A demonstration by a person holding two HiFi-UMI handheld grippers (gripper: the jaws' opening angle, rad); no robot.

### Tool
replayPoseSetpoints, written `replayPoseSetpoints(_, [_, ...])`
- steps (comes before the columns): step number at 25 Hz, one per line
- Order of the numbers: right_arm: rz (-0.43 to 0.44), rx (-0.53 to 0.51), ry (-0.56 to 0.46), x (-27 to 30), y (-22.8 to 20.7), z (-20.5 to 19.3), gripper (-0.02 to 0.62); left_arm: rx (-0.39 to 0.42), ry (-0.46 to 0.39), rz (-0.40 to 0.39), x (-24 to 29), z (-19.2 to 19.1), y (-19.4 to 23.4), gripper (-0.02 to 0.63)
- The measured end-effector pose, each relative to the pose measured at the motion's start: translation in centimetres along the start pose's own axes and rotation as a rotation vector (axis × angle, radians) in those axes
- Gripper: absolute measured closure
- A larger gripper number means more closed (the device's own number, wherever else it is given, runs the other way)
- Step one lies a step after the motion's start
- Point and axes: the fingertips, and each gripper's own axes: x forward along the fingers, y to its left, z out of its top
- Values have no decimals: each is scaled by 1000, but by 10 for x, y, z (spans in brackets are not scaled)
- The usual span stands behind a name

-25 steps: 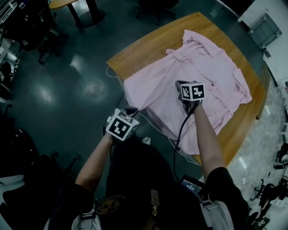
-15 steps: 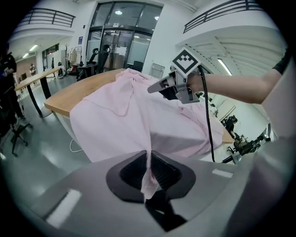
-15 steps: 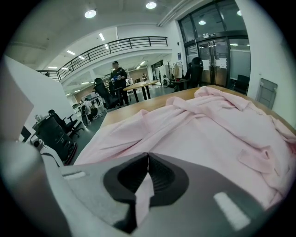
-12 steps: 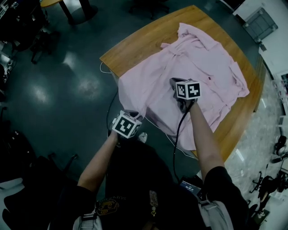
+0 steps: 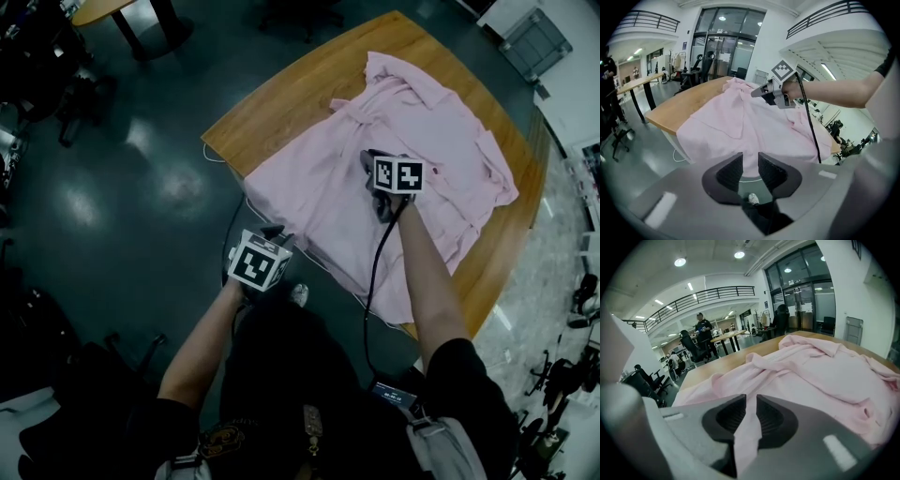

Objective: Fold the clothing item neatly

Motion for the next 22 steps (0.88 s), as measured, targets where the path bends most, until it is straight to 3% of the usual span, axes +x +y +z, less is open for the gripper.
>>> replayPoseSetpoints(10, [-82, 81, -42, 26, -38, 39, 535, 113, -80, -16, 33, 117, 49, 551])
replayPoseSetpoints(15, [-71, 162, -37, 45, -50, 44, 486, 155, -69, -15, 60, 163, 75, 572])
replayPoseSetpoints(22, [-100, 230, -10, 66, -66, 51, 477, 178, 8, -66, 98, 170, 87, 595])
